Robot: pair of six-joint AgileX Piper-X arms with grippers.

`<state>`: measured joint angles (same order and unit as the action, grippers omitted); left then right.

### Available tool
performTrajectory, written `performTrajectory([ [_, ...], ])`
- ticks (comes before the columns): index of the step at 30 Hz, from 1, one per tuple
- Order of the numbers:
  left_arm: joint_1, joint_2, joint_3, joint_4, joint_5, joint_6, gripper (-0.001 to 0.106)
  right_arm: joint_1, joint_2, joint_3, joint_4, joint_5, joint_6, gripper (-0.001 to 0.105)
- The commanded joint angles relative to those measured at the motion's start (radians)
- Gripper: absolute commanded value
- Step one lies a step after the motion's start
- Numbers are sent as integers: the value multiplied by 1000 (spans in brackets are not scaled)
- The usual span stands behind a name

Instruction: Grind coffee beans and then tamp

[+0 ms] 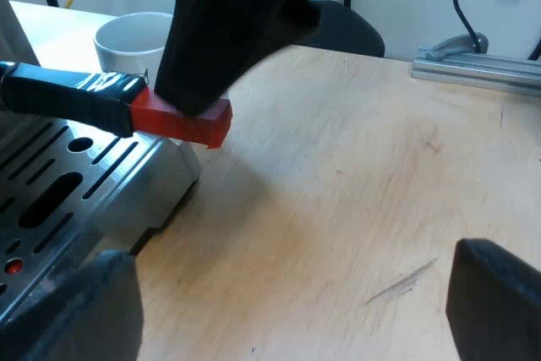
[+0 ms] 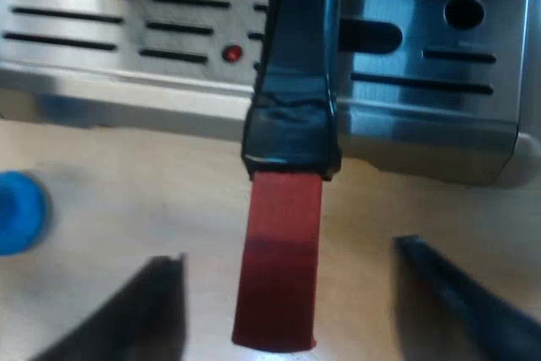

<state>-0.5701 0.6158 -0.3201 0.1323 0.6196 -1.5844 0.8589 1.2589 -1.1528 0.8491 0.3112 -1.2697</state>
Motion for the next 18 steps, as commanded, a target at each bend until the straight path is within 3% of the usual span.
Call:
performTrajectory([
  [1,-6,0,-9,-4,-3,11,80,-2,14,-11,-1,-2,-12,61],
  [6,-6,0,-9,-4,-3,11,80,-2,49,-11,-29,-2,-14,52],
  [18,-6,0,-9,-4,-3,11,80,-49,122,-9,-82,-13,-14,52],
])
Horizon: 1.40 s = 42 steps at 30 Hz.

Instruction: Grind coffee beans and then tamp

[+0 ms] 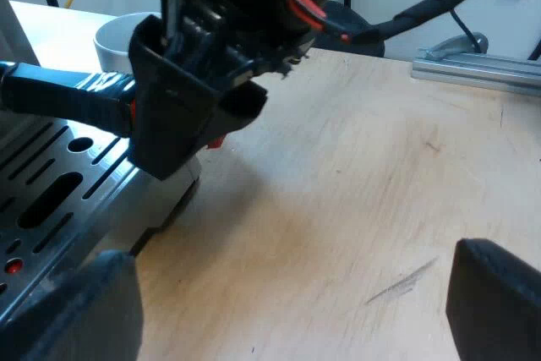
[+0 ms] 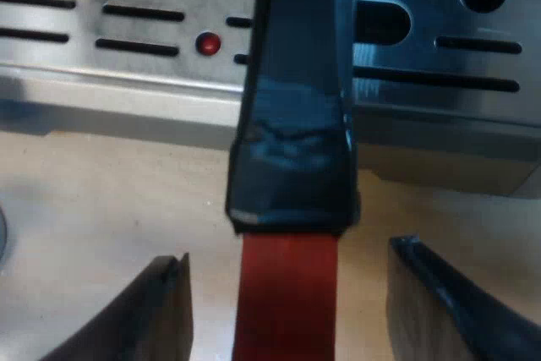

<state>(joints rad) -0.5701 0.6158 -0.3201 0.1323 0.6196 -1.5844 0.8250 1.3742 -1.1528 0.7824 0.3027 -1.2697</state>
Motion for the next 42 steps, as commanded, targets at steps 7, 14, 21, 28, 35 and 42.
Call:
performTrajectory([
  [7,-6,0,-9,-2,-3,11,80,-38,27,-9,-31,-16,-14,52],
  [14,-6,0,-9,-2,-3,11,80,-42,54,-9,-48,-31,-14,52],
  [21,-6,0,-9,25,-3,11,80,-42,61,-9,-46,-31,-14,52],
  [28,-6,0,-9,27,-3,11,80,-42,61,-9,-46,-31,-14,52],
  [35,-6,0,-9,27,-3,11,80,-42,61,-9,-46,-31,-14,24],
  [42,-6,0,-9,27,-3,11,80,-42,61,-9,-46,-31,-14,7],
])
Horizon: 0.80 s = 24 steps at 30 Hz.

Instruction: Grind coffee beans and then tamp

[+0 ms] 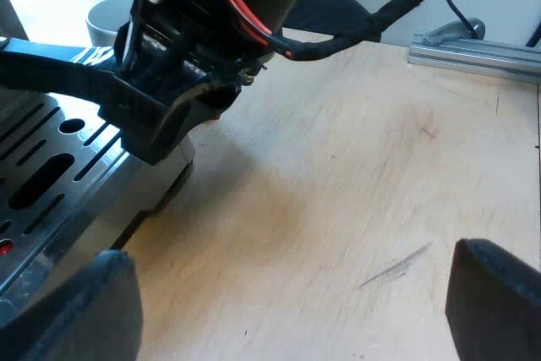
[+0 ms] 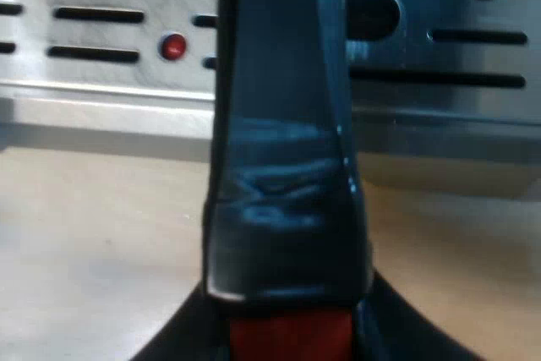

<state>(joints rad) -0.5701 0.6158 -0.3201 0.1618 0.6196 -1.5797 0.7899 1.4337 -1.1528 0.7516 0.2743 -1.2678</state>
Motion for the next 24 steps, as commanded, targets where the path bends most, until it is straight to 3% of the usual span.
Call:
performTrajectory([
  [1,-6,0,-9,-2,-3,7,80,-7,1,-9,-15,-3,-18,3],
  [7,-6,0,-9,-2,-3,7,80,-7,1,-9,-15,-3,-64,0],
  [24,-6,0,-9,-2,-3,7,80,-7,-16,-9,-15,-3,-60,0],
])
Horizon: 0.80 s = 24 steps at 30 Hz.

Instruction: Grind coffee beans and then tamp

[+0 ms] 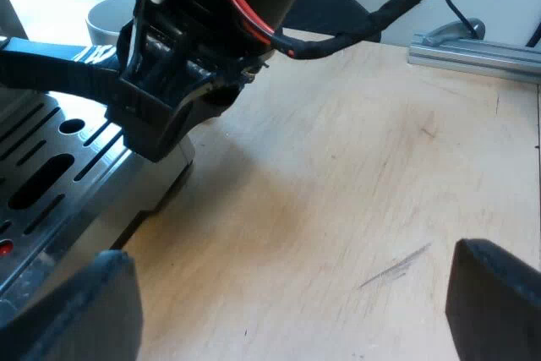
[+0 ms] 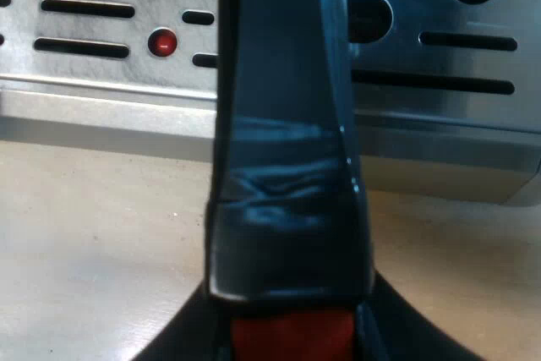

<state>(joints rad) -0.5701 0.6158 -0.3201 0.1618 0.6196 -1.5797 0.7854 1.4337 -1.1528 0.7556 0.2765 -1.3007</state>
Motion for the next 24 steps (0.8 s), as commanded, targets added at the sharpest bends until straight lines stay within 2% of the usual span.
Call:
performTrajectory([
  [1,-6,0,-9,-2,-3,7,80,-3,-23,-9,-19,-5,-27,0],
  [10,-6,0,-9,-56,-3,7,80,-3,-59,-9,-2,18,-18,0],
  [19,-6,0,-9,-62,-3,7,80,29,-59,-9,42,24,-3,0],
  [23,-6,0,-9,-62,-3,7,80,46,-59,-9,49,61,42,0],
  [24,-6,0,-9,-64,-19,7,80,46,-59,-9,50,61,54,0],
])
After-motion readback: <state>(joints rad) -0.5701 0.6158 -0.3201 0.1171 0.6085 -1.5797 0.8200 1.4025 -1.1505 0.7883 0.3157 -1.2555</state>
